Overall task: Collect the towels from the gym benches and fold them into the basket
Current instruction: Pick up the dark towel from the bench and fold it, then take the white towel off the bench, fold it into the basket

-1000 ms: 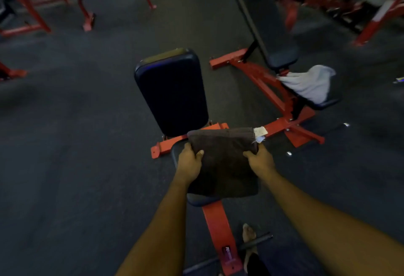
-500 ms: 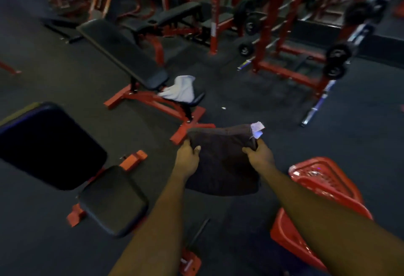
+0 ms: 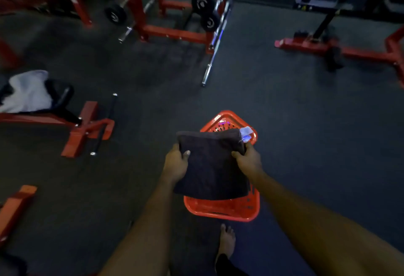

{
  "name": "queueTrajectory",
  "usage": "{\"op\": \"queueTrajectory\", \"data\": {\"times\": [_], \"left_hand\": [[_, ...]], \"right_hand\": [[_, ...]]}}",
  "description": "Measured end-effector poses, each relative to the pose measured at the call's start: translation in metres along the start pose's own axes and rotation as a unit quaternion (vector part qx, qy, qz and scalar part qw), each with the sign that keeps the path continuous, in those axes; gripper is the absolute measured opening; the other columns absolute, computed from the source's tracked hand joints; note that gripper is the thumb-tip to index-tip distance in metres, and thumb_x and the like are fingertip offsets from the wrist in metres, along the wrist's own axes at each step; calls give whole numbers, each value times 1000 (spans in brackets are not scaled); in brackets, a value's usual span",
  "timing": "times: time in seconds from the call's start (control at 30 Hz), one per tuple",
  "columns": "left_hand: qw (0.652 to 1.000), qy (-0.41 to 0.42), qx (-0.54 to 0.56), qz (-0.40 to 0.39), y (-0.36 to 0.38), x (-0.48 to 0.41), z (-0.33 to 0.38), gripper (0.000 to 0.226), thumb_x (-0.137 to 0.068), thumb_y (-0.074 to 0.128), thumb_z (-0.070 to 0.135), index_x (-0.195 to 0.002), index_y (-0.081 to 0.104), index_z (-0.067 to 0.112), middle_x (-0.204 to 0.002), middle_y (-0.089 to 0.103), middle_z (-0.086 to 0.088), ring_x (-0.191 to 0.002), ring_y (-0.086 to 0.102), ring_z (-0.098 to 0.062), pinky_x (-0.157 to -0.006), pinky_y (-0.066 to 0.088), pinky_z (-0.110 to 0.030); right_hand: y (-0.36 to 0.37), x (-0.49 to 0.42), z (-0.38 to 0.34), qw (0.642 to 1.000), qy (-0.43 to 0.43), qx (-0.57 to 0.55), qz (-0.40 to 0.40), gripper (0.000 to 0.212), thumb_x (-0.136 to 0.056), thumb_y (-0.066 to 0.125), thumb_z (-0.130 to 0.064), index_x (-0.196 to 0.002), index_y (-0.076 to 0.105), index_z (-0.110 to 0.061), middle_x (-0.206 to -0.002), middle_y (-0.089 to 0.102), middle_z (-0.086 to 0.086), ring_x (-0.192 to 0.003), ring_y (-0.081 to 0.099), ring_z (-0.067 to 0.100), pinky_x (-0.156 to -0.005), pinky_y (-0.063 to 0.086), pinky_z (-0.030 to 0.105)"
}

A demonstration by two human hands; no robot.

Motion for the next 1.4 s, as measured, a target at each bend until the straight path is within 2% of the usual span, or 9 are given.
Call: {"op": "queueTrajectory", "data": {"times": [0.2, 0.33, 0.43, 0.53, 0.67, 0.9, 1.07, 1.17, 1.4], "left_hand": [[998, -36, -26, -43, 76, -20, -18, 42, -95, 54, 19, -134, 45, 5, -128, 59, -20, -119, 55, -38, -95, 41, -35], [993, -48, -66, -80, 96, -32, -33, 55, -96, 54, 24, -143, 35, 2, -140, 46, -22, -131, 43, -38, -107, 33, -38], [990, -55, -87, -99, 88, -37, -31, 55, -98, 51, 27, -143, 35, -1, -144, 42, -24, -135, 39, -37, -109, 30, -35], [993, -44, -67, -86, 58, -40, -20, 53, -97, 52, 28, -140, 40, -1, -142, 47, -21, -130, 47, -35, -109, 38, -39], [999, -21, -33, -34, -12, -42, -3, 48, -97, 52, 28, -138, 44, 3, -127, 62, -17, -122, 56, -30, -103, 44, -37], [997, 1, 26, 68, -178, -54, -10, 42, -98, 52, 28, -134, 50, 7, -112, 68, -14, -109, 62, -28, -88, 42, -27], [989, 13, 36, 145, -317, -65, -48, 38, -97, 53, 25, -129, 51, 4, -104, 68, -15, -100, 63, -28, -76, 39, -22], [981, -3, 57, 185, -386, -68, -79, 38, -97, 53, 28, -129, 52, 8, -110, 68, -14, -104, 64, -28, -87, 46, -30], [962, -27, 65, 263, -529, -90, -148, 32, -98, 50, 24, -123, 52, 5, -98, 68, -17, -92, 64, -33, -74, 44, -29]], "right_hand": [[-4, -36, 86, 998, 67, 12, -6, 37, -87, 64, -13, -124, 58, -10, -109, 67, 9, -97, 60, 23, -81, 40, 26], [1, -56, 116, 986, 142, 88, 11, 46, -87, 64, -26, -128, 55, -7, -121, 65, 21, -113, 61, 39, -90, 48, 37], [1, -60, 111, 978, 170, 117, 17, 42, -89, 58, -37, -114, 63, -5, -116, 67, 22, -110, 63, 40, -86, 50, 38], [9, -65, 74, 988, 118, 101, -1, 26, -88, 59, -26, -99, 70, -6, -102, 72, 17, -101, 67, 33, -77, 46, 31], [40, -66, -10, 995, 46, 85, -28, 16, -87, 58, -22, -90, 69, -10, -91, 72, 11, -90, 67, 27, -80, 53, 34], [141, -61, -171, 993, -70, 64, -65, 10, -84, 65, -20, -74, 69, -19, -99, 75, 12, -99, 69, 30, -90, 54, 38], [235, -42, -284, 986, -131, 39, -91, 20, -81, 63, -12, -63, 64, -20, -81, 75, 12, -71, 72, 26, -78, 61, 44], [288, -22, -340, 977, -170, 39, -121, 20, -84, 62, -10, -66, 63, -19, -84, 73, 12, -63, 66, 19, -67, 60, 34], [421, 6, -457, 943, -246, 81, -208, 18, -88, 60, -10, -73, 65, -17, -75, 69, 5, -50, 64, 3, -49, 50, 15]]}}
Point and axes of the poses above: each hand's wrist, its own x-axis away from the middle knuckle, its own y-axis out of the palm, z = x × y, the point moved 5 cm from there along -x, towards the middle knuckle
